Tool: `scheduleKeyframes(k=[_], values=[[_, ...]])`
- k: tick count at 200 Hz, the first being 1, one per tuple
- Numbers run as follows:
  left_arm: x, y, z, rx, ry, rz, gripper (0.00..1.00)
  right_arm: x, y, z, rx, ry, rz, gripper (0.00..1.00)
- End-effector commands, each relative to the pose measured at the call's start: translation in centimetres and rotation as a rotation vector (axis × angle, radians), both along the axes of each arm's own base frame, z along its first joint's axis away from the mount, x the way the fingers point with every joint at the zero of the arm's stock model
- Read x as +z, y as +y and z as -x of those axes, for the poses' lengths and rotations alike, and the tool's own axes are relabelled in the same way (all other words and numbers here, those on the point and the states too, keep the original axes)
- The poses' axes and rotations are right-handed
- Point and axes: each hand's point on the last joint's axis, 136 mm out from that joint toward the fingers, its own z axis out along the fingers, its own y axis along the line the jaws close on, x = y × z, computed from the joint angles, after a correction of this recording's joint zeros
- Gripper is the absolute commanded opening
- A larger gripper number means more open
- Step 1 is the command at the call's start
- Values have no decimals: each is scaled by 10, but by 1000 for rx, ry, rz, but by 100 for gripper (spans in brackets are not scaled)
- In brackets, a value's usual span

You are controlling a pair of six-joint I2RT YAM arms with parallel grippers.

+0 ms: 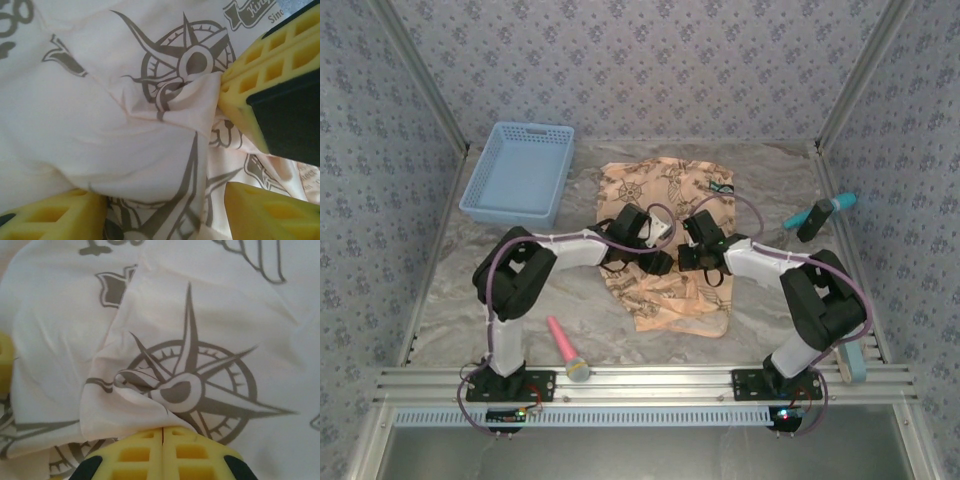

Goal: Fold the inside-out t-shirt

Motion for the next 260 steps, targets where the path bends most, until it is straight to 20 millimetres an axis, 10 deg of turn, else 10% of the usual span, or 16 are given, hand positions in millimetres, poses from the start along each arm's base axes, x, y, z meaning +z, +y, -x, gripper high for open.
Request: scheduleKeyframes(k=[1, 20, 61, 116, 162, 231, 260], values=[[12, -21, -5, -70, -54, 58, 64, 9, 16, 7, 75, 5, -109, 0], [12, -22, -8, -75, -67, 53, 58, 34, 26, 16, 131, -17, -179, 0], [46, -15, 8, -139, -42, 134, 0, 71, 5, 36, 128, -44, -192, 0], [109, -11, 88, -381, 149, 359, 0, 63, -46, 31, 6, -74, -150, 0], [92, -10, 96, -340, 287, 318, 0, 54, -57, 28, 3, -114, -55, 20], [63, -10, 83, -206, 482, 275, 0, 91, 21, 131, 365, -72, -360, 25], [63, -10, 88, -212, 549, 276, 0, 63, 44, 124, 346, -64, -334, 27]])
